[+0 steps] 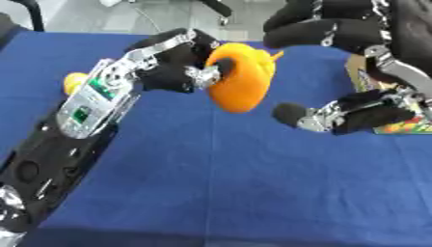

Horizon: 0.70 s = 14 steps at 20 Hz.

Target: Pick up the objects with one hand, pass them to the other hand, and then place them into the box on the other side of the table.

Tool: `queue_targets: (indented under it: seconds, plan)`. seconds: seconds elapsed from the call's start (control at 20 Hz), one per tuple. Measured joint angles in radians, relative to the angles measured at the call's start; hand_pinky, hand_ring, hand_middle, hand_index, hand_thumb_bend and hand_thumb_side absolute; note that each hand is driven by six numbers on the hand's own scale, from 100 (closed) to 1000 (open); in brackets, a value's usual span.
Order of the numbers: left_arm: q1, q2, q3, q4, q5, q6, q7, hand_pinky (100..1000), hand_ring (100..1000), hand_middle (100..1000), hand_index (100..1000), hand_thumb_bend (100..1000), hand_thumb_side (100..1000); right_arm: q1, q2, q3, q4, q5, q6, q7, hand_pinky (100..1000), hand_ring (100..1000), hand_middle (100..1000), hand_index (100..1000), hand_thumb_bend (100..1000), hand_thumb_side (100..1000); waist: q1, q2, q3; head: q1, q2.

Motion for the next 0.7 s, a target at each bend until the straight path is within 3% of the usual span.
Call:
queue_targets:
  seconds: [0.4, 0.7]
  plan:
    - [-0.008, -0.003, -0.001, 0.0, 0.039, 0.029, 0.091, 637, 488, 400, 415, 100, 355, -0.002, 0.0, 0.006, 0.0, 0.0, -0.004, 0.005, 768, 716, 717, 826, 397, 267, 0.0, 0.0, -0.001, 0.0, 0.0]
    - [-0.012, -0.003, -0.021, -0.036, 0.069, 0.025, 0.007, 638, 478, 391, 411, 100, 329, -0.003, 0.0, 0.007, 0.0, 0.0, -0.006, 0.006, 775, 714, 714, 824, 396, 263, 0.0, 0.0, -0.001, 0.0, 0.0]
